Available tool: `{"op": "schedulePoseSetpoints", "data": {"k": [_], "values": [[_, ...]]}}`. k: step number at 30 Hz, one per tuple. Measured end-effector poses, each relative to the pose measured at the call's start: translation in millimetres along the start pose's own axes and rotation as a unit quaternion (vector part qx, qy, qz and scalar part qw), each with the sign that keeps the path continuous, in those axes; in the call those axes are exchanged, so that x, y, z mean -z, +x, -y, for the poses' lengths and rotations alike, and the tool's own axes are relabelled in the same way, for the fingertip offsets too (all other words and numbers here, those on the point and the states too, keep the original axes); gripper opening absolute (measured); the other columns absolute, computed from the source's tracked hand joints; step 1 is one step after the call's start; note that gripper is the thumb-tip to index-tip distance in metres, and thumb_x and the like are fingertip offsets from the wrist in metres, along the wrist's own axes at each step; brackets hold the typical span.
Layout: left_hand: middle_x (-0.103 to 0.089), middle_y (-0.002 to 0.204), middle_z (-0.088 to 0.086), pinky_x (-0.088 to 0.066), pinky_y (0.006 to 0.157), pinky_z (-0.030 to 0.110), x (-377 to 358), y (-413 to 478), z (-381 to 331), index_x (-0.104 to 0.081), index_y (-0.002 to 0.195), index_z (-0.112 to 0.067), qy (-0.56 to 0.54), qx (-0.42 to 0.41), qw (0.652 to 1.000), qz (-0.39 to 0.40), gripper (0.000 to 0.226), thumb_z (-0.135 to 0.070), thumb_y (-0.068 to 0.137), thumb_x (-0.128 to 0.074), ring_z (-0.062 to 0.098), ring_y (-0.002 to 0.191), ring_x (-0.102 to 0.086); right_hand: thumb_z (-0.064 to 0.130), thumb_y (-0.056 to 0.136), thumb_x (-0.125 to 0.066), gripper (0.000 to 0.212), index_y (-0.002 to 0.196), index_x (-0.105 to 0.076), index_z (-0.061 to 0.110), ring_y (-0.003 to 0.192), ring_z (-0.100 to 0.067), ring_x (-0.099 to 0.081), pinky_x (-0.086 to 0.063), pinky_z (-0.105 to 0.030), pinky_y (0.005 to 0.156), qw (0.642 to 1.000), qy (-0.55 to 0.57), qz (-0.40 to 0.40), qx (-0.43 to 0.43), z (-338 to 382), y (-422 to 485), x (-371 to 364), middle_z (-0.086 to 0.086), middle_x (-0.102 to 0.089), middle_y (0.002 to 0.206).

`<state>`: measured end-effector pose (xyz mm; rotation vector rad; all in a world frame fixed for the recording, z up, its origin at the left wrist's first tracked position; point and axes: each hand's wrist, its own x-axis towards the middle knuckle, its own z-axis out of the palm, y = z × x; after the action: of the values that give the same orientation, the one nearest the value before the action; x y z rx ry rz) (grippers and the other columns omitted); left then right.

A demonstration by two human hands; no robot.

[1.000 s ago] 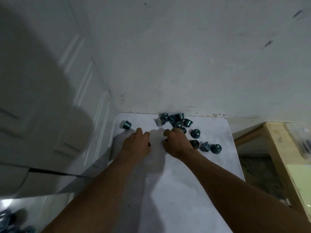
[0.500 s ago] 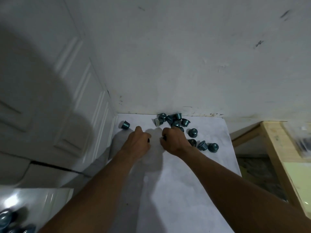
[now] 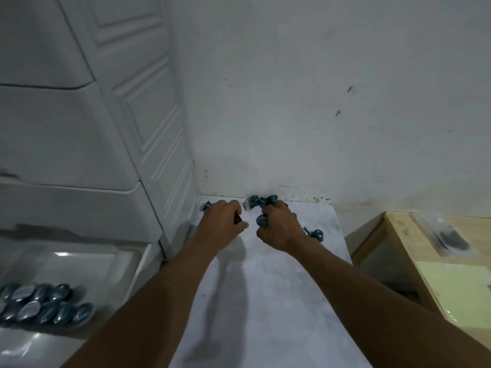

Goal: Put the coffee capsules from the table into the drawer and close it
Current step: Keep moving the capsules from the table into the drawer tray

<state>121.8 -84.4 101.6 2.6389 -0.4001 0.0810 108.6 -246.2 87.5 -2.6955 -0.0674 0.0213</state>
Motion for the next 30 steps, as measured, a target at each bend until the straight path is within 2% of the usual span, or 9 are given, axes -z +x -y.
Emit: {"op": "schedulePoseSetpoints", "data": {"k": [2,4,9,13,16,19,22,26,30], "values": [[-0.063,0.09,0.001,-0.041,0.068,0.027,10.1,-21.1,-6.6,-0.062,0.098,-0.017,0.004,0.009,1.0,-0.015,0.033,-0.042,0.078,-0.071,0.016,0.079,-0.054,0.019,0.075,-0.061,0.014,0.08,-0.05,0.011,0.095,-0.029,-0.049,-0.031,-0.027,0.066,1.0,-0.001,-0.009,0.014,6.5,-20.8,4.7,-0.015,-0.055,0.102],[-0.067,0.092,0.002,-0.046,0.07,0.028,18.1,-45.4,-11.9,-0.064,0.099,-0.018,0.004,0.019,0.999,-0.028,0.034,-0.044,0.078,-0.071,0.017,0.079,-0.058,0.019,0.075,-0.064,0.025,0.095,-0.058,0.007,0.097,-0.029,-0.05,-0.034,-0.027,0.069,1.0,0.001,-0.018,0.023,12.5,-42.7,7.7,-0.013,-0.052,0.106],[-0.072,0.093,0.002,-0.05,0.074,0.027,33.6,-108.7,-16.2,-0.069,0.101,-0.017,-0.029,0.075,0.995,-0.066,0.038,-0.043,0.075,-0.075,0.017,0.085,-0.065,0.017,0.076,-0.065,0.035,0.11,-0.059,0.008,0.097,-0.027,-0.054,-0.04,-0.027,0.075,0.998,0.028,-0.043,0.047,34.3,-97.3,9.7,-0.01,-0.056,0.108],[-0.072,0.094,0.004,-0.046,0.074,0.021,45.6,-145.9,-8.7,-0.069,0.101,-0.014,-0.075,0.105,0.987,-0.098,0.036,-0.034,0.073,-0.078,0.017,0.085,-0.065,0.017,0.08,-0.063,0.038,0.116,-0.057,0.009,0.098,-0.028,-0.055,-0.038,-0.026,0.075,0.995,0.041,-0.042,0.076,57.3,-123.5,6.5,-0.011,-0.057,0.108],[-0.069,0.101,0.007,-0.043,0.078,0.025,59.0,-166.2,2.0,-0.066,0.108,-0.008,-0.07,0.108,0.985,-0.112,0.041,-0.023,0.072,-0.077,0.022,0.093,-0.061,0.014,0.08,-0.064,0.041,0.121,-0.056,0.008,0.1,-0.03,-0.056,-0.042,-0.03,0.081,0.994,0.057,-0.041,0.087,80.9,-132.9,3.9,-0.013,-0.056,0.111],[-0.064,0.081,0.015,-0.048,0.064,0.033,75.0,-180.3,21.1,-0.065,0.083,-0.001,-0.07,0.116,0.984,-0.117,0.024,-0.017,0.066,-0.073,0.022,0.071,-0.056,0.01,0.079,-0.064,0.041,0.119,-0.057,0.007,0.099,-0.031,-0.056,-0.044,-0.033,0.081,0.991,0.064,-0.04,0.109,107.3,-136.0,-4.0,-0.015,-0.056,0.11],[-0.057,0.064,0.01,-0.035,0.048,0.026,93.4,-195.3,45.4,-0.057,0.064,-0.007,-0.056,0.138,0.983,-0.112,0.016,-0.015,0.062,-0.07,0.021,0.058,-0.05,0.008,0.079,-0.065,0.042,0.12,-0.057,0.008,0.101,-0.03,-0.056,-0.044,-0.031,0.084,0.989,0.071,-0.039,0.127,138.0,-135.0,-15.6,-0.015,-0.056,0.113],[-0.059,0.08,0.004,-0.035,0.056,0.023,118.9,-214.8,90.8,-0.063,0.085,-0.012,-0.065,0.147,0.977,-0.141,0.02,-0.017,0.066,-0.07,0.019,0.074,-0.052,0.007,0.078,-0.067,0.043,0.12,-0.058,0.011,0.103,-0.028,-0.057,-0.045,-0.031,0.087,0.986,0.085,-0.037,0.139,188.6,-129.3,-38.5,-0.014,-0.059,0.114],[-0.065,0.085,0.007,-0.051,0.073,0.036,152.5,-233.7,140.8,-0.065,0.091,-0.008,-0.065,0.133,0.977,-0.157,0.023,-0.019,0.072,-0.072,0.022,0.08,-0.059,0.001,0.075,-0.065,0.037,0.11,-0.062,0.011,0.092,-0.025,-0.058,-0.041,-0.024,0.074,0.982,0.104,-0.044,0.15,244.9,-121.2,-66.0,-0.012,-0.061,0.103]]}}
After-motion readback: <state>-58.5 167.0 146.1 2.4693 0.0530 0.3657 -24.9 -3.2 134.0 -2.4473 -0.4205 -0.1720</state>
